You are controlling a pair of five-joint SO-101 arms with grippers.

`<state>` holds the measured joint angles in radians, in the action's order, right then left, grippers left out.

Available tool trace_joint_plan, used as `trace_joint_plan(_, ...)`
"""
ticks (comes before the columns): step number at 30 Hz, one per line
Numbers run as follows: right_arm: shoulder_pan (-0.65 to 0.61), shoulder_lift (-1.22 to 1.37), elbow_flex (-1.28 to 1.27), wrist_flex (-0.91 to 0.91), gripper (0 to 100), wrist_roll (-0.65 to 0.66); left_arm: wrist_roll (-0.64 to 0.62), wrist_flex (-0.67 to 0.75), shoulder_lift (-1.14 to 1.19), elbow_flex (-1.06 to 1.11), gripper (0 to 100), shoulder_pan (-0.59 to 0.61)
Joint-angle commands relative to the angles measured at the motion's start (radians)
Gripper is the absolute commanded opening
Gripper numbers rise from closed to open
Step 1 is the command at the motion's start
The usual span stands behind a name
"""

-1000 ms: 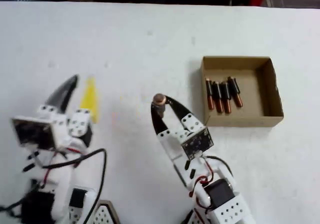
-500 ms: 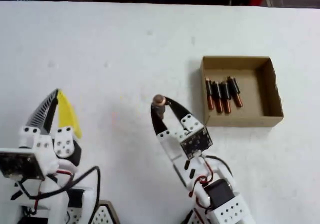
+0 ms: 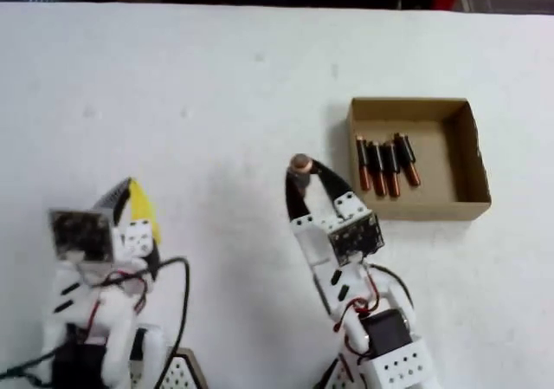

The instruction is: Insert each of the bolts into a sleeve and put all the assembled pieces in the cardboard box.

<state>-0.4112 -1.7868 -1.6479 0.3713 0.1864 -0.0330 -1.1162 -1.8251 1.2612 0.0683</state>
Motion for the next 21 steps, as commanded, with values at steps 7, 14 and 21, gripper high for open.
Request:
trace_joint_plan(7,0.119,-0.012,0.356,0.302,1.7,-0.003,0.009,0.018,-0.004,0.249,2,0.007)
trace_joint_plan(14,0.151,-0.010,0.586,0.483,1.7,-0.003,0.078,0.014,-0.004,0.365,2,0.015)
trace_joint_plan(21,0.154,0.076,0.766,0.559,1.7,-0.008,0.084,-0.037,-0.004,0.390,2,0.079)
